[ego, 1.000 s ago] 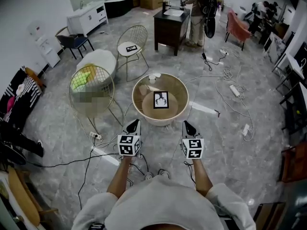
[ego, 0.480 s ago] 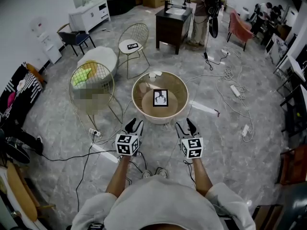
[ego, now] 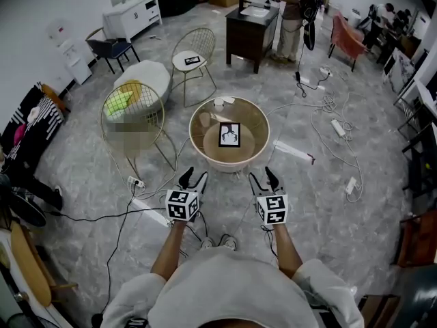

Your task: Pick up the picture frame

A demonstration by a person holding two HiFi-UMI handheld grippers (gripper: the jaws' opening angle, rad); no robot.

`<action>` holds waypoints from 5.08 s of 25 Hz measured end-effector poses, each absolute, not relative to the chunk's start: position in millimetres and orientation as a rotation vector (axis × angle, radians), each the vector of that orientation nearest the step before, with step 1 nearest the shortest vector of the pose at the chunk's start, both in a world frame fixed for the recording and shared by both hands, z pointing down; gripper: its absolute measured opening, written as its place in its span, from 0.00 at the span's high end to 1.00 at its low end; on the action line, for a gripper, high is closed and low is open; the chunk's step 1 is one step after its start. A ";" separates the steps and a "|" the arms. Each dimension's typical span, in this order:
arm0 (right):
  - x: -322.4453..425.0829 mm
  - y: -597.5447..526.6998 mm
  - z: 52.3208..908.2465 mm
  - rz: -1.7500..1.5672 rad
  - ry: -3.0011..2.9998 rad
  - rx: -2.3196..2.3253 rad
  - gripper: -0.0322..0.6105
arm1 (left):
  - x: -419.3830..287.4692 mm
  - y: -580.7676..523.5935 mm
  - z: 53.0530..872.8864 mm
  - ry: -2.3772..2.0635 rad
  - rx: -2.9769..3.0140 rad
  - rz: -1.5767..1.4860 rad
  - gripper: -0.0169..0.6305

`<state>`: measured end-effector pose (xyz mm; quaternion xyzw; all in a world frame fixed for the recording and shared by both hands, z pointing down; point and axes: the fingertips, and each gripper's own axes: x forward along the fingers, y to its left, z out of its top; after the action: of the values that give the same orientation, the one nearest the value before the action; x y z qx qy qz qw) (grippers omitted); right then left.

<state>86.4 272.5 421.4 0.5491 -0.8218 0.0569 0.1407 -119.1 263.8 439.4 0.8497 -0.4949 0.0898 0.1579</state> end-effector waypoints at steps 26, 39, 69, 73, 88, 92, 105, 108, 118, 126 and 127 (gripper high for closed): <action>111.7 235.9 437.6 0.167 -2.374 1.565 0.60 | -92.2 234.8 453.2 -1.444 2.403 0.266 0.67; 101.3 166.9 444.7 0.166 -2.347 1.561 0.60 | -101.9 160.2 461.0 -1.428 2.402 0.250 0.67; 82.4 -4.2 442.0 0.161 -2.243 1.668 0.60 | -112.4 -34.9 463.7 -1.290 2.485 0.269 0.68; 82.6 -18.7 444.9 0.169 -2.220 1.685 0.60 | -112.7 -53.9 466.6 -1.267 2.493 0.269 0.67; 86.4 -34.5 458.2 0.197 -2.174 1.709 0.61 | -107.2 -77.4 479.2 -1.207 2.501 0.287 0.67; 84.1 -33.7 461.3 0.206 -2.169 1.705 0.61 | -112.2 -77.7 481.7 -1.214 2.491 0.286 0.67; 90.6 -31.4 474.9 0.249 -2.150 1.687 0.61 | -108.5 -74.2 495.1 -1.200 2.458 0.317 0.67; 89.8 -38.9 477.3 0.257 -2.159 1.675 0.61 | -108.2 -79.6 497.0 -1.204 2.452 0.329 0.67; 99.7 -72.6 487.8 0.295 -2.181 1.627 0.61 | -90.6 -106.5 510.6 -1.211 2.412 0.371 0.67; 115.7 -109.5 497.0 0.326 -2.204 1.568 0.61 | -72.2 -133.3 525.2 -1.229 2.348 0.404 0.68; 118.3 -113.4 499.2 0.331 -2.209 1.561 0.61 | -69.7 -135.6 527.7 -1.233 2.340 0.409 0.67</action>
<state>118.3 -113.4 499.2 0.5603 -0.7932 0.1187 0.2069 -69.7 -135.6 527.7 0.8509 -0.4481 0.1488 0.2304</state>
